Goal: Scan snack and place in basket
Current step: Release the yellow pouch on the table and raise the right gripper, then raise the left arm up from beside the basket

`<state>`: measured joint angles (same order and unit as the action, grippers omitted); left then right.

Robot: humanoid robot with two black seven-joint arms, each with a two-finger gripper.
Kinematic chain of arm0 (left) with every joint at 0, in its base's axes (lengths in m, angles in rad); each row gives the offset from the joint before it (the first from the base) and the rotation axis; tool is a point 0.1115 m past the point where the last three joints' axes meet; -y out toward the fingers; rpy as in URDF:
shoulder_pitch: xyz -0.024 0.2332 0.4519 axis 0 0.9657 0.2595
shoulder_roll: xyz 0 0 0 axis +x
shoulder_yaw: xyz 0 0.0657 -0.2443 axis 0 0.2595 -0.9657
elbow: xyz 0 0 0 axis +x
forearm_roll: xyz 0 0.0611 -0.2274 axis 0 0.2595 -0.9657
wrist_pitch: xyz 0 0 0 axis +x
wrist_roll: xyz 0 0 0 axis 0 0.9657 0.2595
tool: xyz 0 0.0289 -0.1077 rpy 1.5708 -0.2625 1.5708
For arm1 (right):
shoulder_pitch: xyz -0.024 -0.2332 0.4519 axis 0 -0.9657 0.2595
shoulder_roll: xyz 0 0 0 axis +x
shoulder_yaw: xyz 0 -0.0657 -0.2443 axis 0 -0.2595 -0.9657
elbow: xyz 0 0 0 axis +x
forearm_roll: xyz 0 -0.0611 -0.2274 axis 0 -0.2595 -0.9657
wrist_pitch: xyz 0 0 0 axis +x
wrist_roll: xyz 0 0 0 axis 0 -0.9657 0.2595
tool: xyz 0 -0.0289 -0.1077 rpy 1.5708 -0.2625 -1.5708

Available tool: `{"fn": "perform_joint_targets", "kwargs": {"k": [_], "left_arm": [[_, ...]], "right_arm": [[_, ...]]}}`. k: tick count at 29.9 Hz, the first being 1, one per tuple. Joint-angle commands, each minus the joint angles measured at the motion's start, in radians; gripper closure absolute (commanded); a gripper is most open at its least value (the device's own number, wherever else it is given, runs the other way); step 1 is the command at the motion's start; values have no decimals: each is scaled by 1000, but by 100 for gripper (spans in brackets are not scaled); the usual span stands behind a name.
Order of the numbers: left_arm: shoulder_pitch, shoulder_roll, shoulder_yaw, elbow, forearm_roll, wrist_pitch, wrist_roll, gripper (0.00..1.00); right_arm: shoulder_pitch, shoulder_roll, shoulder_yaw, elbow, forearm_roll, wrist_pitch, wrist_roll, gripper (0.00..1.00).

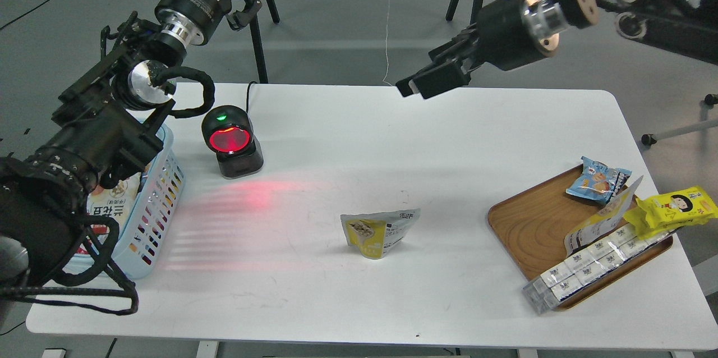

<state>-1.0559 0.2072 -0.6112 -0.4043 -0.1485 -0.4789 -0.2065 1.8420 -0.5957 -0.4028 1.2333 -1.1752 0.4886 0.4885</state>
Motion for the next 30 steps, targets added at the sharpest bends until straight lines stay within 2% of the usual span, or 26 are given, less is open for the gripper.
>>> {"fn": "perform_joint_targets", "kwargs": {"k": [1,7,14,17,20,23,30], "left_arm": [[4,1,11,-2,1,-10,1,0],[-7,35,84,-2,1,-10,1,0],[-76,76,87,-40,3,-10,7,0],[-78,159,99,-178,3,6,21,0],[-79,254,165,-333,29,57,19,0],[-79,342,206,-454,110,63,18,0],[-87,451,205,-577,392,57,12,0]], "right_arm": [[-44,-82,47,-37,115,0,0,4],[-130,-258,154,-80,317,0,0,2],[-234,-314,214,-201,570,-7,0,2],[-282,-314,228,-267,716,-7,0,2],[-322,-305,232,-330,837,-5,0,2],[-366,-283,232,-392,960,0,0,2],[-529,-156,298,-557,1278,0,0,2]]}}
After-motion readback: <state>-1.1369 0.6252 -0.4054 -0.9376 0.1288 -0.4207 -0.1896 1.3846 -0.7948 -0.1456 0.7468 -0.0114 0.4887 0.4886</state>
